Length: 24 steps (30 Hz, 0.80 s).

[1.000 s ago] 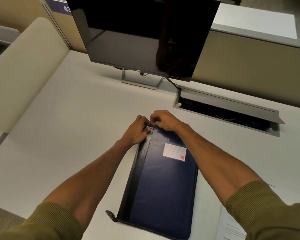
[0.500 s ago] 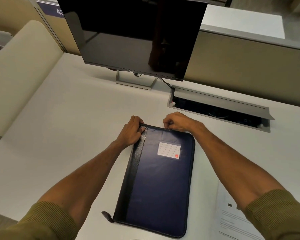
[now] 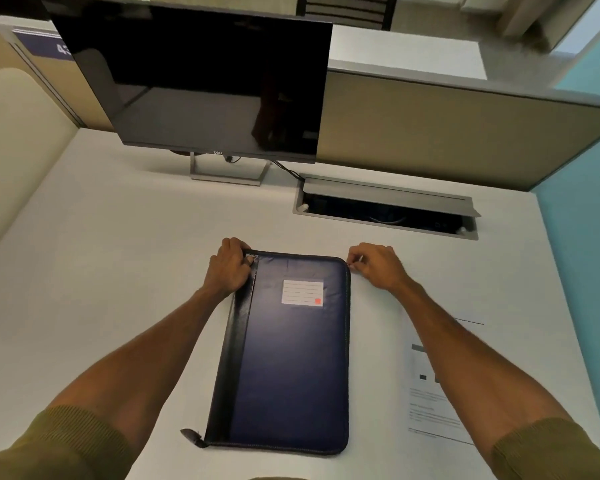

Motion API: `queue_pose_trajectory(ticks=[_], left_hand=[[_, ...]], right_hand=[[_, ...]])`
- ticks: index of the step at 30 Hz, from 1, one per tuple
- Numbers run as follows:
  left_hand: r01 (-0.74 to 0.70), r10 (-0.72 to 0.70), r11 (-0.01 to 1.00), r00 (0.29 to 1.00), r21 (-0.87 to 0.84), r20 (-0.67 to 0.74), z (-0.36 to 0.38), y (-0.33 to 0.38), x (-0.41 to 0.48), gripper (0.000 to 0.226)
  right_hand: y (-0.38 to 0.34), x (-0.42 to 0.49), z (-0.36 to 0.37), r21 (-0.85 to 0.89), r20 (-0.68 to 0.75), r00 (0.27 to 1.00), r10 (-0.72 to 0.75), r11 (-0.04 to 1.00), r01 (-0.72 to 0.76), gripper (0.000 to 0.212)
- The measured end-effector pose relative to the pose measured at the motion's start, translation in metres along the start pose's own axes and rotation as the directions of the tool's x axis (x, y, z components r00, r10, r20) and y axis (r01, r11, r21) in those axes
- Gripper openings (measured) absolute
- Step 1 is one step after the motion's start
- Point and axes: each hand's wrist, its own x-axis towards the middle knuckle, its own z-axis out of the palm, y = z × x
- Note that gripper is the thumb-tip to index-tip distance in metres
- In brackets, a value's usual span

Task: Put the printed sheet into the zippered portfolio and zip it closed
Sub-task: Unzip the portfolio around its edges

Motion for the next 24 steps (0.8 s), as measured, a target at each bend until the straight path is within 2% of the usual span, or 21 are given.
queue_pose_trajectory(ticks=[4,6,8,11,15,19,24], left_hand=[[0.059,-0.057,0.997,0.998,0.049,-0.031,0.005,0.013,-0.004,0.034],[0.027,-0.019,0.994,0.997,0.104,-0.070,0.007,0.024,-0.006,0.040],[-0.079,0.089,0.986,0.994,0.149,-0.063,0.008,0.041,-0.006,0.047],[-0.278,0.267,0.944,0.960,0.177,0.079,0.016,0.078,-0.004,0.050],[-0.431,0.383,0.883,0.891,0.189,0.242,0.042,0.127,-0.002,0.049],[-0.433,0.371,0.877,0.887,0.211,0.276,0.066,0.153,-0.002,0.043],[-0.394,0.338,0.887,0.909,0.242,0.243,0.077,0.159,0.002,0.033]], right_hand=[[-0.005,-0.026,0.028,0.122,-0.169,0.976,0.136,0.986,-0.116,0.013],[-0.008,-0.029,0.034,0.136,-0.206,0.962,0.179,0.979,-0.153,0.015],[-0.011,-0.030,0.035,0.155,-0.224,0.953,0.204,0.973,-0.172,0.016],[-0.013,-0.029,0.034,0.190,-0.225,0.947,0.230,0.963,-0.189,0.016],[-0.014,-0.027,0.034,0.201,-0.223,0.944,0.244,0.959,-0.200,0.015],[-0.012,-0.024,0.033,0.197,-0.210,0.950,0.232,0.962,-0.192,0.016],[-0.006,-0.021,0.032,0.172,-0.200,0.963,0.180,0.974,-0.147,0.016]])
